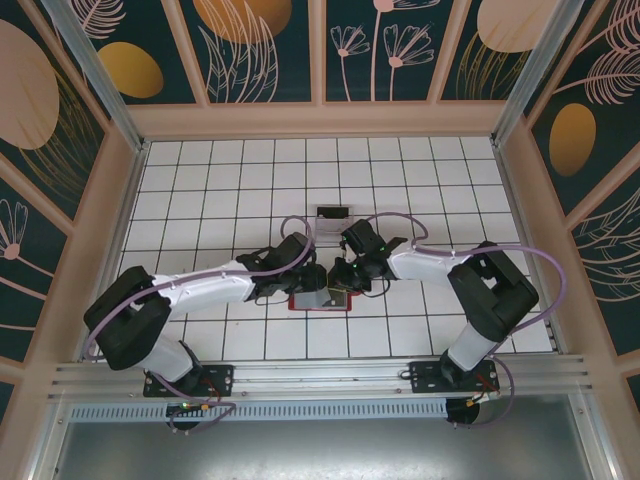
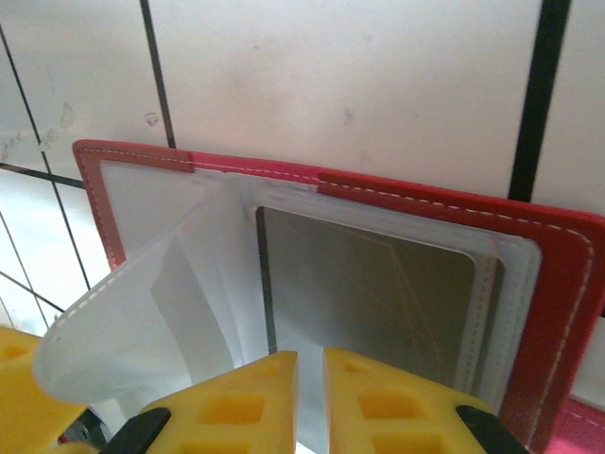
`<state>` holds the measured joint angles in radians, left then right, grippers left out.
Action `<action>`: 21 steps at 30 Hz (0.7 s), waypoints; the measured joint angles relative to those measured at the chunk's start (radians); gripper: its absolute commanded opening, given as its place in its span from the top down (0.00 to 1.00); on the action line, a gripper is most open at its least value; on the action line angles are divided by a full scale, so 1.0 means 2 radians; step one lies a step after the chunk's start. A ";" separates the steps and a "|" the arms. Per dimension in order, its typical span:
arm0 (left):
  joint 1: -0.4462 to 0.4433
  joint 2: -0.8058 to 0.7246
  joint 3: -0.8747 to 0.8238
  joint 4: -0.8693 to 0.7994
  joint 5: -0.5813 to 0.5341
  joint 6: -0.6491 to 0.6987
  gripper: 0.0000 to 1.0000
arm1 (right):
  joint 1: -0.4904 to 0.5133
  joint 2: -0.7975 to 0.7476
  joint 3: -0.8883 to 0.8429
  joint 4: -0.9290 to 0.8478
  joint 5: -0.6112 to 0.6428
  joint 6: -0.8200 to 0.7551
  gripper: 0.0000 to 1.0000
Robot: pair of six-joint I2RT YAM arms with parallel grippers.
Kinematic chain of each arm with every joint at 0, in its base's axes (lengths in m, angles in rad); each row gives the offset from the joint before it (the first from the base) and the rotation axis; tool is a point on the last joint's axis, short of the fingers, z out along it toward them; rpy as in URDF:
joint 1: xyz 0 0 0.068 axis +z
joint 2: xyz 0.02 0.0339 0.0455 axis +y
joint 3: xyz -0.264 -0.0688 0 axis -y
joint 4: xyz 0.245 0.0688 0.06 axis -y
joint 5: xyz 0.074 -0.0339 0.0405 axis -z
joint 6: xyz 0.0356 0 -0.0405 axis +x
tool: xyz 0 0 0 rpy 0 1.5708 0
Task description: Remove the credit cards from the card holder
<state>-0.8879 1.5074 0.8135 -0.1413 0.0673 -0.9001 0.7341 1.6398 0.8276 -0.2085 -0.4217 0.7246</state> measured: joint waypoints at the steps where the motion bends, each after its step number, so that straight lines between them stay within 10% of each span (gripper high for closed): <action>1: 0.000 -0.006 0.000 -0.007 -0.006 0.000 0.67 | 0.000 0.000 0.000 0.002 -0.001 0.000 0.84; 21: 0.033 -0.167 0.007 -0.126 -0.133 0.000 0.66 | 0.056 0.074 0.071 0.006 -0.013 0.009 0.85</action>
<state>-0.8227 1.1744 0.8272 -0.3931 -0.1982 -0.8997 0.8459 1.7874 0.9699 -0.1963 -0.4477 0.7433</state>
